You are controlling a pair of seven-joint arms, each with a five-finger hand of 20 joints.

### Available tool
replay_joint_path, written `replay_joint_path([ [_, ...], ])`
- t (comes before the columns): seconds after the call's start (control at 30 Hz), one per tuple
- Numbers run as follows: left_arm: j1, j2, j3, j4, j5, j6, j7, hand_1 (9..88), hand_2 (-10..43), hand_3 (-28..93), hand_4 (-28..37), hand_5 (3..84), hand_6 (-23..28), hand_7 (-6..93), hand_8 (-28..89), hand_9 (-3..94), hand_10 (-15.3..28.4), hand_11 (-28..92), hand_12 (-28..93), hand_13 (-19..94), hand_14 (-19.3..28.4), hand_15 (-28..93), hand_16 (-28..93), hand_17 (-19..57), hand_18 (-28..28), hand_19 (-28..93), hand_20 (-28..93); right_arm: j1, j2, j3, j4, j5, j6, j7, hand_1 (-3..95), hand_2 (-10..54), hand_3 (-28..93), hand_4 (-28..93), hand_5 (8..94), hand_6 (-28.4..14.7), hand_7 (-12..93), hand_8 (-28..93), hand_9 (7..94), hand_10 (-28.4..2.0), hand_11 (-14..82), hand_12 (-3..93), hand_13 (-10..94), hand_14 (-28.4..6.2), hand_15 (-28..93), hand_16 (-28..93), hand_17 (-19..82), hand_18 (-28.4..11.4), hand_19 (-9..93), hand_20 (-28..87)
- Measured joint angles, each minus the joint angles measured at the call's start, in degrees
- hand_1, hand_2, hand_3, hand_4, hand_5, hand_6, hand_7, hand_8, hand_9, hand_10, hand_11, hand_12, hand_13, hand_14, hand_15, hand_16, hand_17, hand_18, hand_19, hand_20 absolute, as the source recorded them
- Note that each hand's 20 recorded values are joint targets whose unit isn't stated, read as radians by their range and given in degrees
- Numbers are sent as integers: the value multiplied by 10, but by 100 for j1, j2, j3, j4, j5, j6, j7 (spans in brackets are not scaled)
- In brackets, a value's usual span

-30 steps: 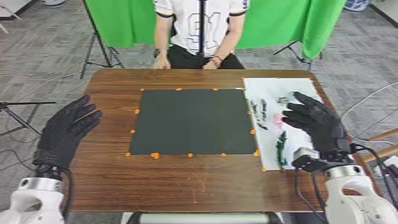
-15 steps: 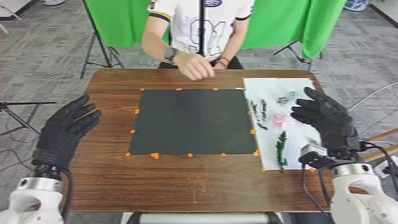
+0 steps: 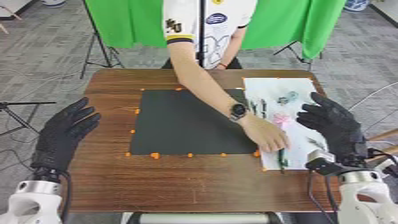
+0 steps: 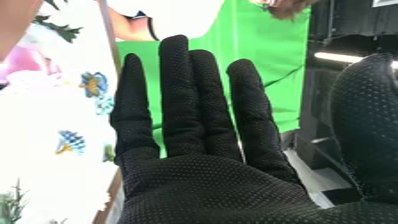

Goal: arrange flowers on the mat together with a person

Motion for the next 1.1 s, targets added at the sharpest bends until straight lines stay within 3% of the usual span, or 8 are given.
replay_joint_path([
  [0.47,-29,5,44,10,-6,0,-9,241,-25,723,-219,378,32,193,-90,341,132,240,167,305,160,267,25,-33,254,476,44,-88,-70,25,-6,30,-121,-5,175,0,853,-246,428,-38,185,-113,471,-145,188,235,428,-123,363,207,154,-215,512,272],
  [1.1,47,-51,-73,-5,9,-9,-51,239,-24,725,-220,380,34,191,-89,344,133,244,166,308,158,273,23,-33,253,477,44,214,56,-361,33,-15,57,83,172,1,855,-247,428,-37,185,-112,474,-145,187,236,434,-124,366,207,155,-214,509,271],
])
